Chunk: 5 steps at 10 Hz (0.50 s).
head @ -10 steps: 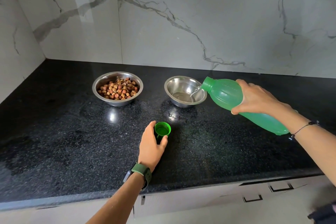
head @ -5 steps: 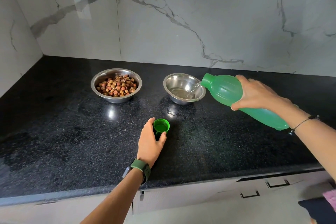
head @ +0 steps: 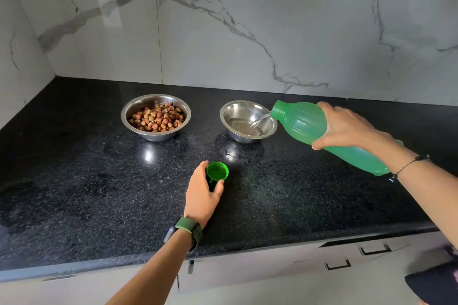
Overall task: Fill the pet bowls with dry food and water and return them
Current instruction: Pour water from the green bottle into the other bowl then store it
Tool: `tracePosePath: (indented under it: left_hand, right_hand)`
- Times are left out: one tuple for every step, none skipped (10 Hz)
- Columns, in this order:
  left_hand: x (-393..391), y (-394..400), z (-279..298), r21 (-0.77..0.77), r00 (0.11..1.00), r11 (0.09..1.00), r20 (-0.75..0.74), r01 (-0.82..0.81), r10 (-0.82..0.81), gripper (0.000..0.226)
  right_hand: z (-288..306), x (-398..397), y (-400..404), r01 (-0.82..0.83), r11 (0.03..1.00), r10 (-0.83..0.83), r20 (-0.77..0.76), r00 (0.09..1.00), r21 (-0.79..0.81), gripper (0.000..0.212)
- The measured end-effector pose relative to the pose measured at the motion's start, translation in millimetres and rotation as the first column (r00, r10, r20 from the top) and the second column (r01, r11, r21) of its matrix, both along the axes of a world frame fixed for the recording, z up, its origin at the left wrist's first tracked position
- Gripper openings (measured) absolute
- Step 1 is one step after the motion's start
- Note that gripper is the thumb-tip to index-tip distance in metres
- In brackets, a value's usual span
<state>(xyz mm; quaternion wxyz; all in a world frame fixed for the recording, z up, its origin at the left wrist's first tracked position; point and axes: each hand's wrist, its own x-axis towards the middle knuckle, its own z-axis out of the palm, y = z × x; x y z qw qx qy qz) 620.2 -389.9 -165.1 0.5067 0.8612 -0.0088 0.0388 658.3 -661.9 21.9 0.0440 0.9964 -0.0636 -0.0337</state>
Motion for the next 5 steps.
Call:
tracePosePath:
  left_hand:
    - [0.0,0.2,0.1,0.009,1.000,1.000,0.003,0.004,-0.004,0.065]
    - [-0.1,0.2,0.3,0.007,1.000,1.000,-0.001,0.004,-0.004,0.065]
    - [0.0,0.1,0.2,0.008,1.000,1.000,-0.001,0.004,-0.004,0.064]
    - [0.1,0.1,0.4,0.011,1.000,1.000,-0.002,0.005,-0.005,0.064]
    - [0.2,0.1,0.6,0.007,1.000,1.000,-0.005,0.005,-0.005,0.064]
  right_hand:
    - [1.9,-0.1,0.1,-0.003,1.000,0.003,0.004,1.000,-0.002,0.110]
    - [2.8,0.1,0.4,-0.007,1.000,0.007,0.006,1.000,-0.011,0.110]
    - [4.4,0.6,0.9,-0.015,1.000,0.015,0.009,1.000,-0.027,0.111]
    - [6.9,1.6,1.1,-0.017,0.999,0.018,0.010,1.000,-0.033,0.111]
    - [8.2,2.3,1.3,-0.019,0.999,0.020,0.012,1.000,-0.039,0.112]
